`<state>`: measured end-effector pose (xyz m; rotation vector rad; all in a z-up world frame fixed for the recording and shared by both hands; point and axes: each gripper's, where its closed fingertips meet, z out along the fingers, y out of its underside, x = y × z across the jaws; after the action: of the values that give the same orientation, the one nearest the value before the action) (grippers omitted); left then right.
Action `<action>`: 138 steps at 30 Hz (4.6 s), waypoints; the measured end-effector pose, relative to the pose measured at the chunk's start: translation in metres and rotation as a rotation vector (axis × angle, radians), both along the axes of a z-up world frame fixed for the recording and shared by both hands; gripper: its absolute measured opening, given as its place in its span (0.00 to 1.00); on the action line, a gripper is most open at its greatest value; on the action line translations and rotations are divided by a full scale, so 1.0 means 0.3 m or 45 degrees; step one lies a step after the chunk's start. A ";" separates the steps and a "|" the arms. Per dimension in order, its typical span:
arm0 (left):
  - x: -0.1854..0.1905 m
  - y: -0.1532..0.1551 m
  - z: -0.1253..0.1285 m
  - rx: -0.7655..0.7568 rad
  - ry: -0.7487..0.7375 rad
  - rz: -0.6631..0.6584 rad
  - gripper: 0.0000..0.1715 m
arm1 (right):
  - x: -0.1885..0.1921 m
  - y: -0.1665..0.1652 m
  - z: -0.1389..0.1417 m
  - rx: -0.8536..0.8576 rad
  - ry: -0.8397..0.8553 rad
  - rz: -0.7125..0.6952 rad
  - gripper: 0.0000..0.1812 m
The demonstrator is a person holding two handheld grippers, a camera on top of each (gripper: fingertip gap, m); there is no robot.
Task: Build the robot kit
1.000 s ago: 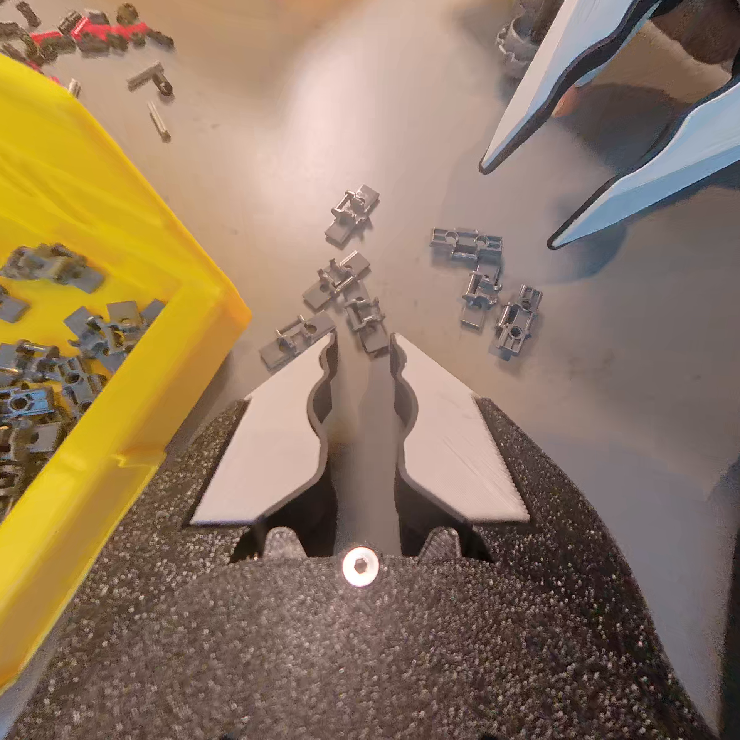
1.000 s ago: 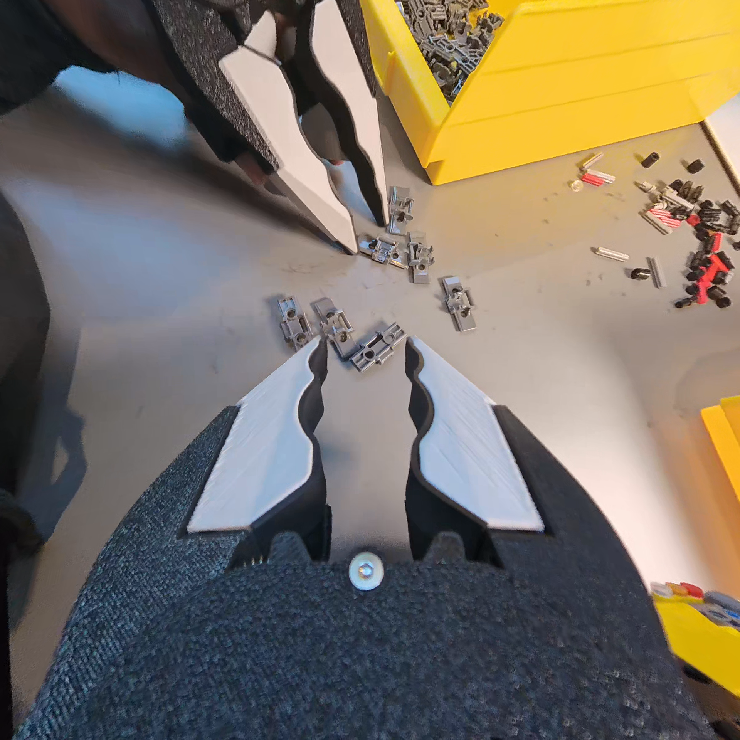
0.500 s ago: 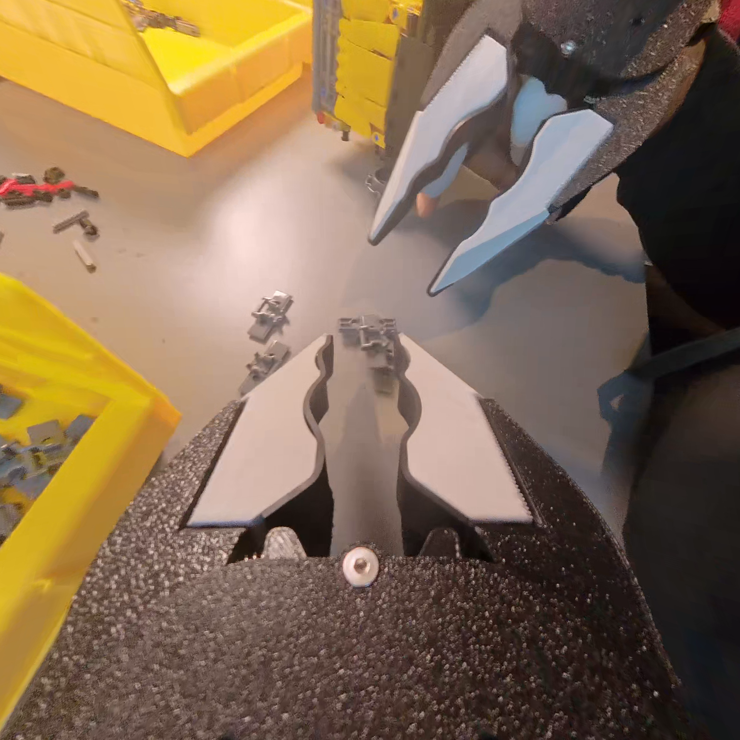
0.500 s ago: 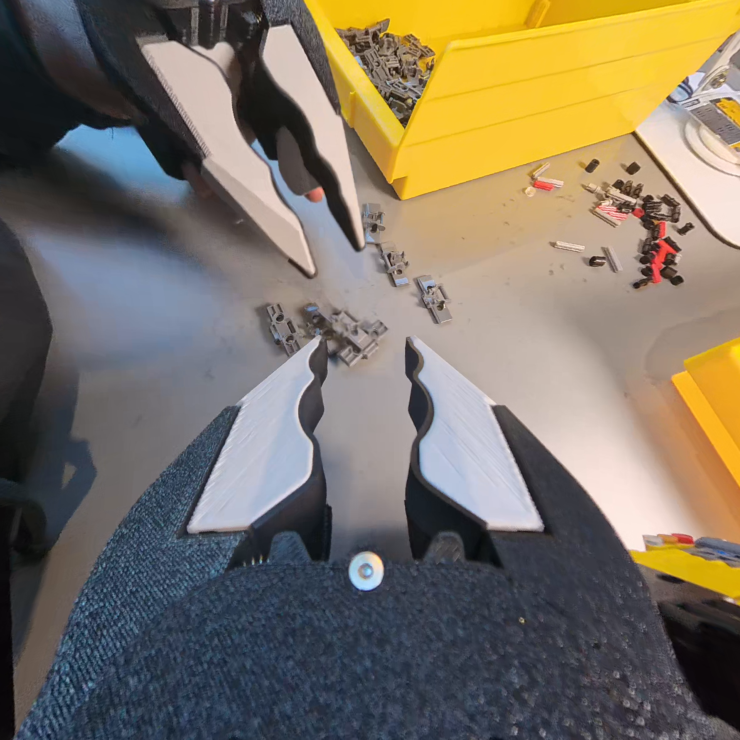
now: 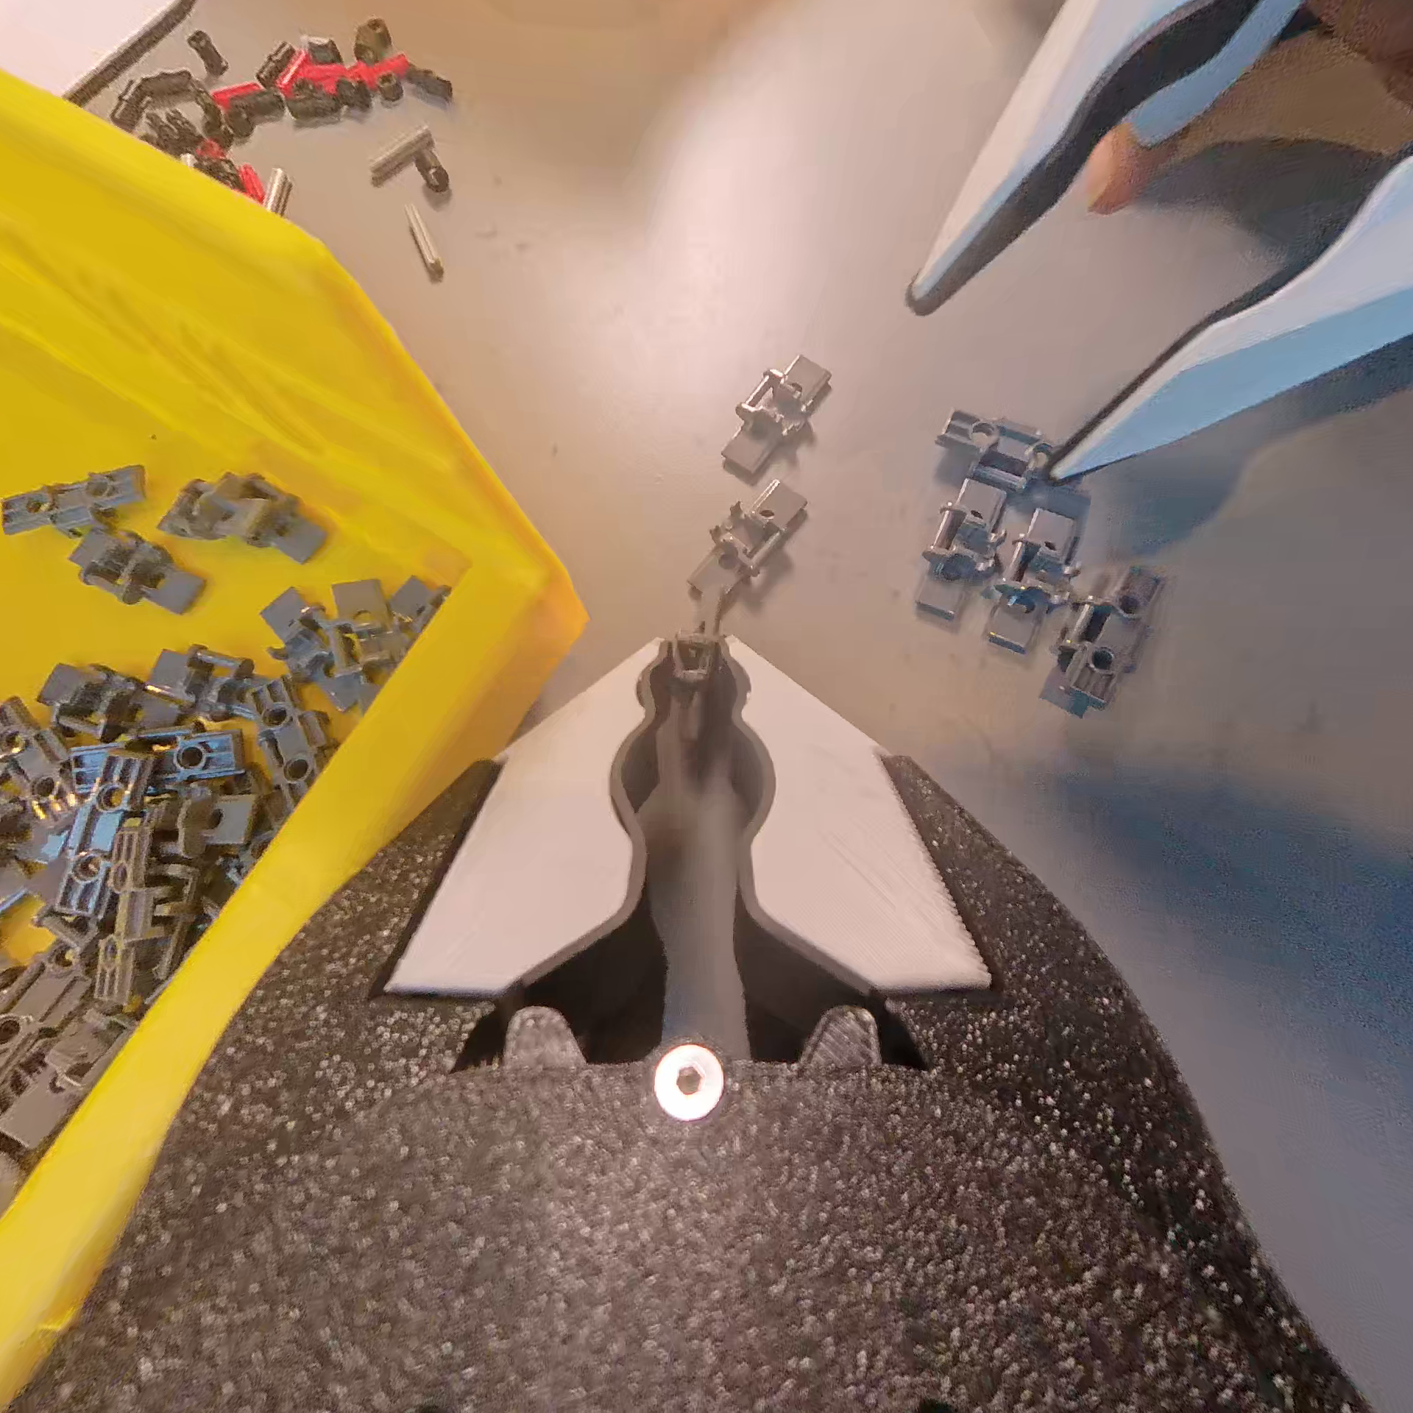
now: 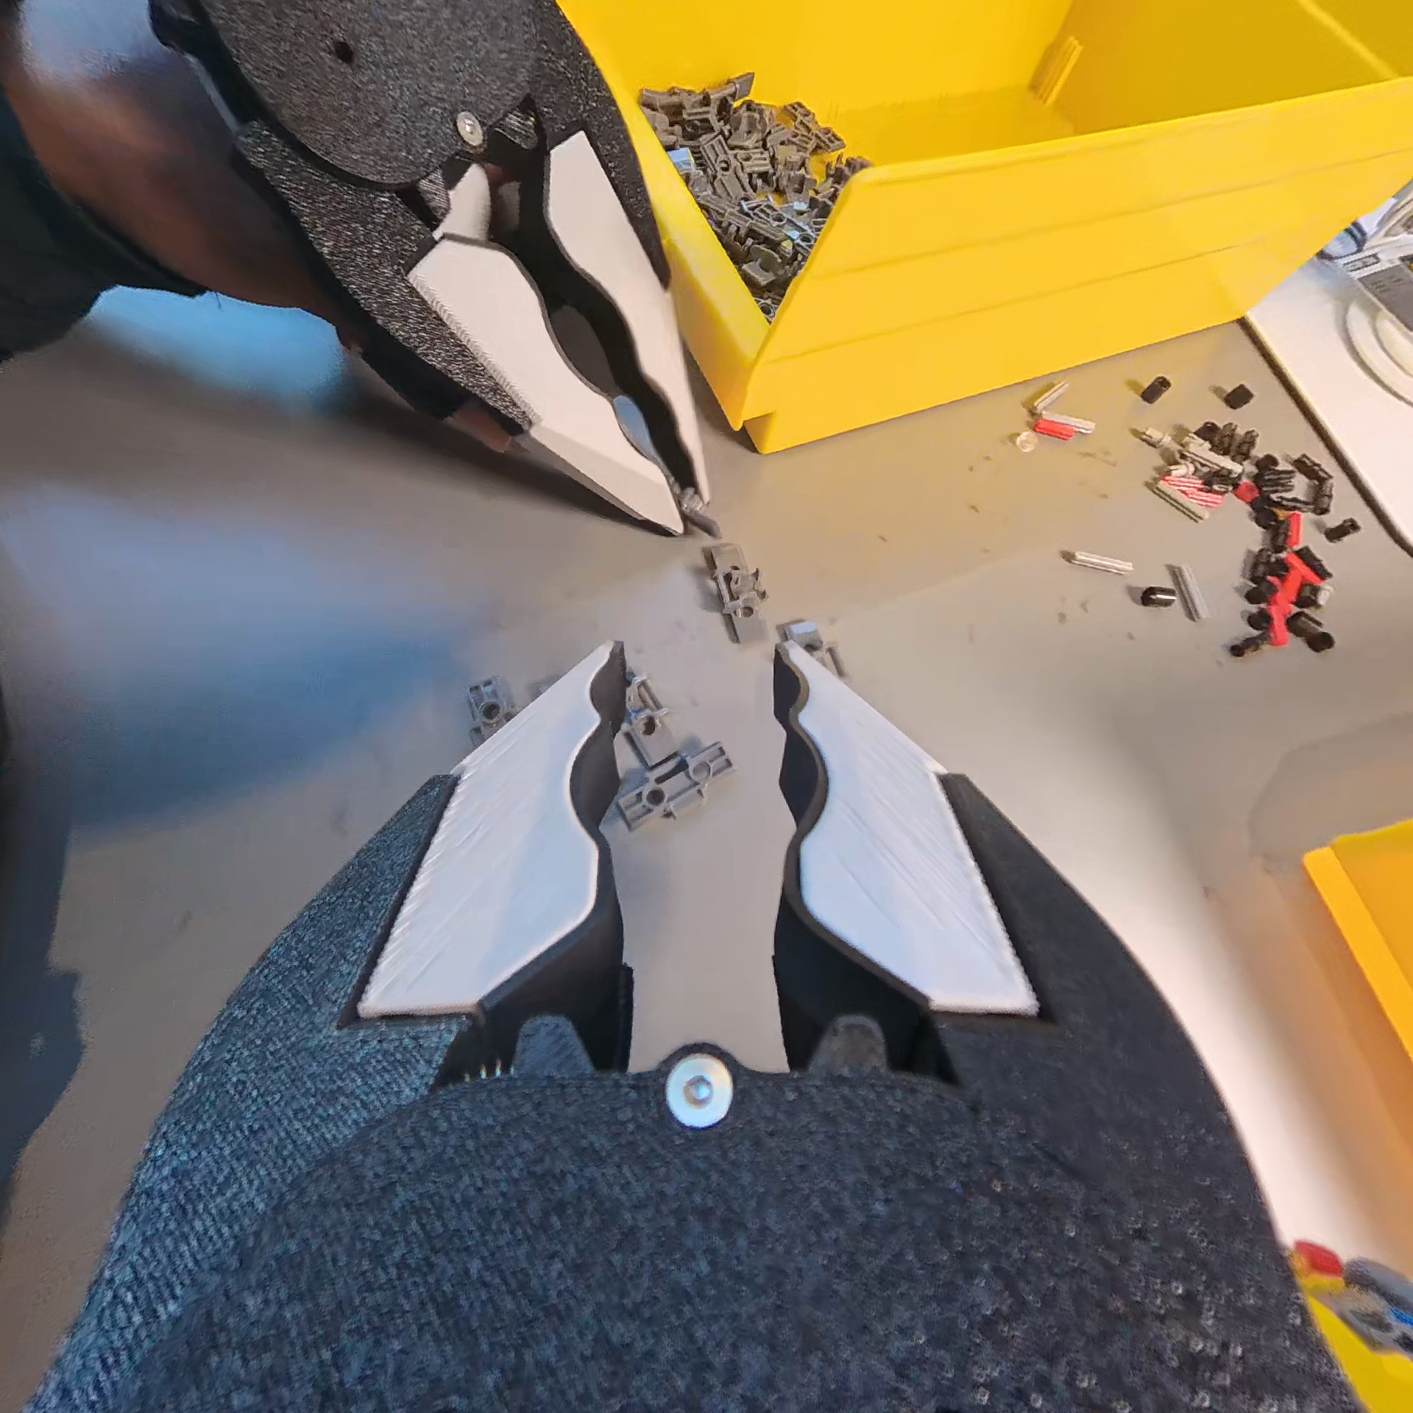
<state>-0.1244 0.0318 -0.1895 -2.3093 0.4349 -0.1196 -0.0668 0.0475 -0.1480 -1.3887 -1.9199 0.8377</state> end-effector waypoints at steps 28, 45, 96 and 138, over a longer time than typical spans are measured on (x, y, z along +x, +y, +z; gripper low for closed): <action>0.070 -0.132 0.135 0.216 -0.383 -0.075 0.20 | 0.075 0.006 -0.083 0.109 -0.461 0.107 0.00; 0.111 -0.158 0.099 0.149 -0.354 -0.152 0.21 | 0.011 0.041 -0.130 0.060 -0.496 -0.006 0.09; -0.369 -0.021 0.240 -0.290 0.006 -0.162 0.07 | 0.160 -0.002 0.122 -0.261 0.287 -0.156 0.17; -0.478 0.072 0.006 -0.465 0.339 0.063 0.12 | 0.172 0.021 0.088 -0.298 0.301 -0.258 0.17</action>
<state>-0.2677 0.0534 -0.1876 -2.7078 0.5240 0.1475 -0.0152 0.0539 -0.1217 -1.5147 -1.5128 1.0993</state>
